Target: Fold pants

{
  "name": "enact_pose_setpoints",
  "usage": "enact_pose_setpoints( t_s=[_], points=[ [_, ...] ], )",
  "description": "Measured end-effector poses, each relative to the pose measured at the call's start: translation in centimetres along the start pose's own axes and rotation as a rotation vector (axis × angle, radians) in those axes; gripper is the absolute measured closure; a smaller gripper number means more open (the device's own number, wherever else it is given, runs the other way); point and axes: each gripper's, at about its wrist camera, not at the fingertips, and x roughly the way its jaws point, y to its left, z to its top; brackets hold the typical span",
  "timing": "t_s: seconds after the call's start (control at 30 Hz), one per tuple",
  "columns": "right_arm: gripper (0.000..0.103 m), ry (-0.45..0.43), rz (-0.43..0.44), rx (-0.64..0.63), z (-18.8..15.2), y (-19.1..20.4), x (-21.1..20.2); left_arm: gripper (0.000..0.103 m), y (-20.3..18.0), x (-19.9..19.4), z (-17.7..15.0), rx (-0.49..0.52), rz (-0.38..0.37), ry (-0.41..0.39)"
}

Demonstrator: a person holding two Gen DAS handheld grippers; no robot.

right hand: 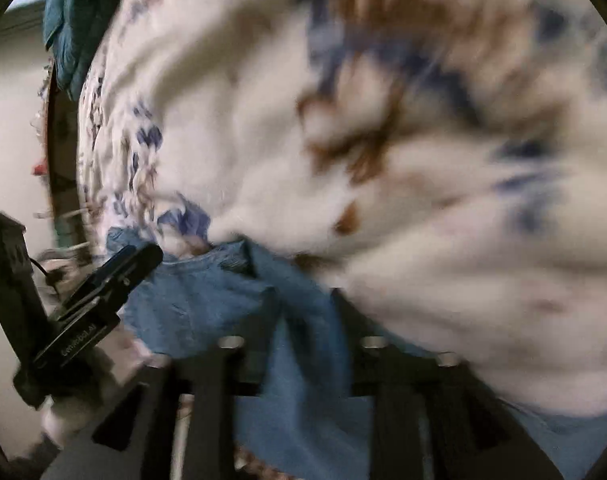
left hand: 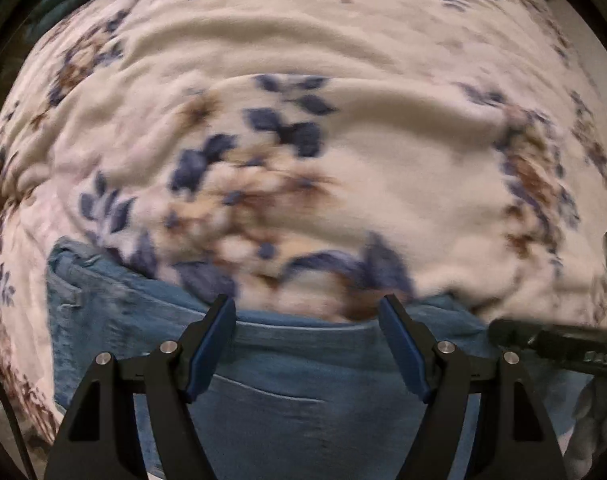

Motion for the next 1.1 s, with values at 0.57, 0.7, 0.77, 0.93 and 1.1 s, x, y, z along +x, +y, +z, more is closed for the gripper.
enact_pose_setpoints(
  t_s=[0.57,0.7,0.77,0.93,1.1],
  points=[
    [0.098,-0.003,-0.264,-0.202,-3.8,-2.6,-4.1,0.03,-3.9,3.4,0.2,0.18,0.107,0.018],
    [0.099,-0.014,-0.236,-0.112,-3.3,-4.0,-3.4,0.03,-4.1,4.3,-0.6,0.197,0.135,0.016],
    [0.098,-0.032,-0.154,0.03,-2.8,-6.1,-2.8,0.028,-5.3,5.1,-0.6,0.205,0.147,0.017],
    [0.095,-0.022,-0.033,0.126,-3.3,-8.3,-2.3,0.028,-6.4,5.9,-0.1,0.194,0.157,0.031],
    [0.024,-0.177,-0.109,0.048,-6.1,-6.2,-7.5,0.029,-6.1,2.4,-0.8,0.143,0.105,-0.053]
  ],
)
